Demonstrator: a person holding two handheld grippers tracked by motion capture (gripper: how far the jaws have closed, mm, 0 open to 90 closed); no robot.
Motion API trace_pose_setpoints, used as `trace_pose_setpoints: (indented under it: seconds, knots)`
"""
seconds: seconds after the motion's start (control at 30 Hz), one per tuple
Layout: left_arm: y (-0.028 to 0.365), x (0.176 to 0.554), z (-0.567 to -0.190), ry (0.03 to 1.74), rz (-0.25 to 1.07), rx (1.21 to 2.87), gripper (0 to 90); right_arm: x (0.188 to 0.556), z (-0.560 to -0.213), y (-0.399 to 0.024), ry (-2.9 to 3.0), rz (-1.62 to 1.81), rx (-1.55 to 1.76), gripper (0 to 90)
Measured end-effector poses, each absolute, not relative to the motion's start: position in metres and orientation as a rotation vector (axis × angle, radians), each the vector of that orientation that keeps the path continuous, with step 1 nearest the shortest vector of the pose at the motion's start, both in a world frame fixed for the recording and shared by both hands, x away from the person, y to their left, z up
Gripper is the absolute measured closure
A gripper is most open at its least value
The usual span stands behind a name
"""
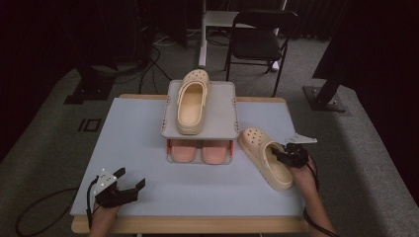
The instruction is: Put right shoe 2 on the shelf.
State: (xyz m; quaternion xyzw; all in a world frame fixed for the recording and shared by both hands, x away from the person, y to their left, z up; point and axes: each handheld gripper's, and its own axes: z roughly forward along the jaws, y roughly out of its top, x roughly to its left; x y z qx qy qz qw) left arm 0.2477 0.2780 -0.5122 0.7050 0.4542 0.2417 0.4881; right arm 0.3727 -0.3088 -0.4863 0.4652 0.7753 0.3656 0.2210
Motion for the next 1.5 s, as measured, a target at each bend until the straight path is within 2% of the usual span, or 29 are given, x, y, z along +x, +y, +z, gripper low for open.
trace_pose_setpoints:
  seconds: [0.03, 0.27, 1.5]
  knots:
    - [0.278, 0.248, -0.512, 1.105, 0.588, 1.713, 7.9, 0.374, -0.486, -0.311, 2.132, 1.008, 1.300, 72.3]
    - [0.278, 0.247, -0.513, 1.108, 0.586, 1.715, 7.9, 0.374, -0.485, -0.313, 2.147, 0.997, 1.267, 75.6]
    - [0.275, 0.248, -0.512, 1.103, 0.582, 1.715, 7.9, 0.375, -0.400, -0.325, 1.946, 1.057, 1.386, 76.2]
